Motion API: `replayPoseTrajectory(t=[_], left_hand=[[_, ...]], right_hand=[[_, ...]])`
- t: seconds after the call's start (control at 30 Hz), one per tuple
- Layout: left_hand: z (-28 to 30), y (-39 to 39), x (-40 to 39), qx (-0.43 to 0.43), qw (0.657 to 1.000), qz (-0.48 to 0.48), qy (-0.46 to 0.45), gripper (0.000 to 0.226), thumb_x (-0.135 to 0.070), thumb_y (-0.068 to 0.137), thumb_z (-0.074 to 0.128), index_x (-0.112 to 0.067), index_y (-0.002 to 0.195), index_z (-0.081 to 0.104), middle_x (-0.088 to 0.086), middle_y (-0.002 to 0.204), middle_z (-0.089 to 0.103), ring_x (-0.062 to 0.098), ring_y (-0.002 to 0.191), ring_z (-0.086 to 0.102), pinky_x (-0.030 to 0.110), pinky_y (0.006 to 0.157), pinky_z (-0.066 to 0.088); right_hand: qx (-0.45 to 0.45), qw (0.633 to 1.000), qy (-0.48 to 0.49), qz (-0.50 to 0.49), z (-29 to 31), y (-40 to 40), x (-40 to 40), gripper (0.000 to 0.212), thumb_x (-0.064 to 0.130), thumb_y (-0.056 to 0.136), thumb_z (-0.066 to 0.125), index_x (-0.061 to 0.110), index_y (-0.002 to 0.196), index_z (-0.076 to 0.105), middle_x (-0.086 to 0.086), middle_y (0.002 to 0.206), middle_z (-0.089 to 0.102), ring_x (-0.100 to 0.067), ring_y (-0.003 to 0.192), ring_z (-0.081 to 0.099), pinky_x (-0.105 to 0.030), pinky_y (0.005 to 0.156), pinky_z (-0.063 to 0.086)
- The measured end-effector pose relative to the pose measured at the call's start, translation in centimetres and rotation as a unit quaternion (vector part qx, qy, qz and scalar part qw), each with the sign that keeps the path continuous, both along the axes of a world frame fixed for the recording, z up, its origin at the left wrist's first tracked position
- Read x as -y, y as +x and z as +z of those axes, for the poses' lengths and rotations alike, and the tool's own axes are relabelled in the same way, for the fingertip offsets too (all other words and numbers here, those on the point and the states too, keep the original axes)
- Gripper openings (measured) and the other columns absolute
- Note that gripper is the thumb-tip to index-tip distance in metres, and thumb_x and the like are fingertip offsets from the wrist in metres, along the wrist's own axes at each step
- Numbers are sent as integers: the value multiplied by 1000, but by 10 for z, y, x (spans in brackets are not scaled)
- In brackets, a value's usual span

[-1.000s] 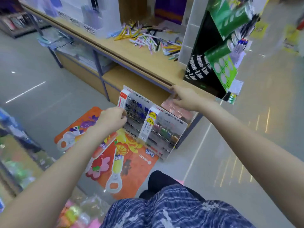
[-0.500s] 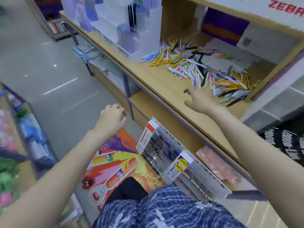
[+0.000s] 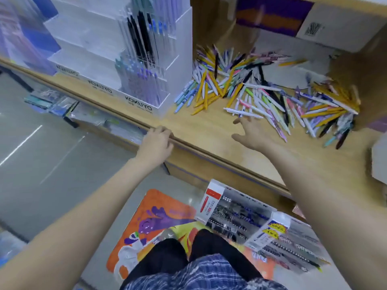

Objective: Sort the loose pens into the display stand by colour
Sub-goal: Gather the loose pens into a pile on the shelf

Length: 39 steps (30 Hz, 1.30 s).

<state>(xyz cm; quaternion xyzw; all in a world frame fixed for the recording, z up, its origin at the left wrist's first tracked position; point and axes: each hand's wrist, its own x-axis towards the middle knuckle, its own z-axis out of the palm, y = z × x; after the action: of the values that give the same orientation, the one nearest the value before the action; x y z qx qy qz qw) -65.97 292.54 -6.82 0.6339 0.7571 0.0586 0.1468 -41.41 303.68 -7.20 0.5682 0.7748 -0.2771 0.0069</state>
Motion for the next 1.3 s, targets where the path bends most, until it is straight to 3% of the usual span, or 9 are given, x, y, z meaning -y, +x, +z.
replayPoseTrajectory(t=[0.17, 0.3, 0.4, 0.53, 0.67, 0.83, 1.0, 1.13, 1.3], left_hand=[[-1, -10, -91, 25, 997, -60, 33, 47, -12, 89, 50, -4, 134, 43, 17, 142, 36, 35, 128, 34, 34, 105, 21], [-21, -9, -153, 23, 997, -58, 38, 58, -28, 94, 46, -9, 145, 25, 18, 151, 22, 35, 134, 27, 40, 109, 21], [-39, -1, -189, 23, 999, -47, -3, 66, -41, 95, 40, -18, 149, 11, 14, 155, 13, 36, 137, 20, 45, 110, 21], [-68, 7, -222, 0, 997, -18, -81, 69, -58, 93, 29, -33, 147, -5, 8, 157, -3, 35, 141, 7, 54, 108, 19], [-88, 11, -244, -59, 995, -38, -75, 72, -67, 88, 20, -38, 145, -14, 10, 156, -9, 35, 141, 7, 54, 103, 22], [-103, 13, -250, -90, 995, -22, -45, 75, -72, 84, 23, -41, 145, -8, 11, 156, -9, 35, 138, 6, 50, 99, 24], [-107, 12, -247, -86, 996, -30, 0, 78, -71, 83, 24, -37, 146, -8, 15, 155, -7, 36, 137, 9, 49, 103, 21], [-105, 8, -246, -32, 999, -22, 32, 89, -73, 75, 17, -29, 148, -9, 23, 154, -1, 38, 137, 16, 47, 107, 23], [-113, 13, -245, -22, 996, -26, 81, 90, -70, 74, 30, -19, 146, 18, 30, 145, 29, 46, 127, 39, 54, 98, 38]], right_hand=[[-29, 997, 37, -58, -4, -13, -52, 54, 45, 84, 63, 22, 130, 49, -13, 140, 32, -35, 131, 23, -47, 105, 23], [-68, 991, 79, -82, -11, -26, -112, 58, 55, 80, 62, 24, 128, 51, -12, 141, 34, -34, 131, 23, -48, 106, 22], [-81, 990, 90, -67, -20, -40, -163, 57, 53, 86, 56, 24, 134, 45, -11, 145, 28, -34, 134, 19, -49, 108, 19], [-90, 993, 64, -39, -39, -76, -239, 72, 68, 80, 52, 32, 140, 35, -10, 151, 18, -36, 138, 15, -53, 110, 21], [-74, 996, 55, -1, -59, -123, -302, 82, 74, 76, 47, 36, 146, 25, -12, 157, 6, -41, 142, 4, -57, 112, 17], [-34, 995, 61, 66, -78, -185, -347, 103, 82, 57, 49, 42, 146, 16, -7, 158, -1, -44, 141, -6, -62, 111, 2], [141, 989, 26, 47, -65, -198, -362, 94, 77, 74, 48, 14, 143, 33, -6, 158, -2, -45, 140, -9, -62, 109, 8], [125, 985, 41, 115, -61, -180, -357, 69, 63, 87, 40, 26, 144, 30, 1, 158, 1, -41, 141, -6, -54, 110, 13], [138, 973, 61, 173, -73, -148, -336, 66, 63, 86, 45, 38, 143, 27, -3, 158, -2, -42, 141, -4, -56, 112, 16]])
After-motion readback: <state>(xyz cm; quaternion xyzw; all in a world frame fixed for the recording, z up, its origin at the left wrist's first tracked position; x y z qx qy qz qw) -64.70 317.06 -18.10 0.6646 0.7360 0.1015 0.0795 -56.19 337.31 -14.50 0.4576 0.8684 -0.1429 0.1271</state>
